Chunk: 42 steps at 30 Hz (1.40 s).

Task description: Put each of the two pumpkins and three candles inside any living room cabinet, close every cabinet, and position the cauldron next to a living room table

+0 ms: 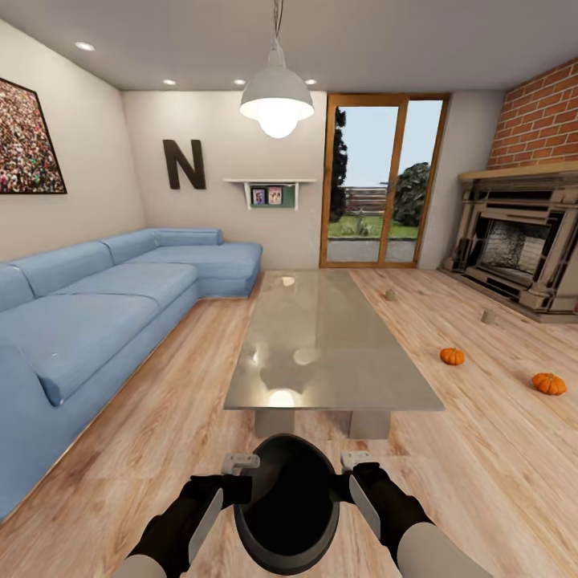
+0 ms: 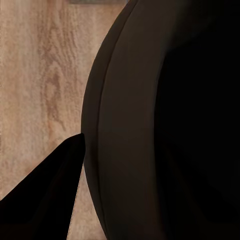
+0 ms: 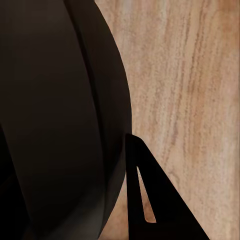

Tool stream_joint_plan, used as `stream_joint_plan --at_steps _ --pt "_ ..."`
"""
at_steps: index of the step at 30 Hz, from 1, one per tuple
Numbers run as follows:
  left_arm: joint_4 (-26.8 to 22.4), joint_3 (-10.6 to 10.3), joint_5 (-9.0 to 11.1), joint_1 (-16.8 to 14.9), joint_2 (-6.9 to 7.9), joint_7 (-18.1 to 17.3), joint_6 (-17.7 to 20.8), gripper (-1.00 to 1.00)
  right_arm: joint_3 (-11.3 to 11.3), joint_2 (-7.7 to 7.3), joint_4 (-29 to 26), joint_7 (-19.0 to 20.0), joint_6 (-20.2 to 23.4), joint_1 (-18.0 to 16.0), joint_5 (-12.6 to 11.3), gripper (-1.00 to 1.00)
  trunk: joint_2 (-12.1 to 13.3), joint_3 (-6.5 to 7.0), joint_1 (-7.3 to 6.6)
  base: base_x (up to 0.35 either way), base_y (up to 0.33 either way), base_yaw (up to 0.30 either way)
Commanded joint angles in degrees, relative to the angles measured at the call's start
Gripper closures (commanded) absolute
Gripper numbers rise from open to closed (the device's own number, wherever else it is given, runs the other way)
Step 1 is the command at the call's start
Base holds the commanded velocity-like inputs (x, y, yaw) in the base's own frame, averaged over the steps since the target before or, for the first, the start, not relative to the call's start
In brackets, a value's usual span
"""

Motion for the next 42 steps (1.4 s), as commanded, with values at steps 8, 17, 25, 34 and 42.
stream_joint_plan --at_steps 8,17,25,34,42 --pt "-0.27 -0.58 1.12 -0.05 0.03 0.19 -1.55 1.0 0.68 -0.08 0.08 -0.43 0.51 -0.01 -0.36 1.0 -0.03 -0.06 0.0 0.091 0.044 0.0" --pt "-0.27 -0.56 1.1 -0.06 0.03 0.19 -1.55 1.0 0.68 -0.07 0.08 -0.43 0.49 -0.01 -0.36 1.0 -0.83 -0.42 0.44 0.016 0.011 0.0" --pt "-0.27 -0.58 1.1 -0.04 0.03 0.19 -1.55 1.0 0.68 -0.07 0.08 -0.43 0.5 -0.01 -0.36 1.0 -4.04 -1.85 2.19 0.0 0.0 0.0" --pt "-0.27 -0.58 1.1 -0.04 0.04 0.19 -1.55 1.0 0.68 -0.09 0.08 -0.4 0.51 -0.01 -0.36 1.0 -6.1 -3.64 3.39 0.0 0.0 0.0" --pt "-0.27 -0.58 1.1 -0.04 0.07 0.19 -1.55 1.0 0.68 -0.08 0.08 -0.35 0.49 -0.01 -0.36 1.0 -6.14 -4.3 3.47 0.0 0.0 0.0"
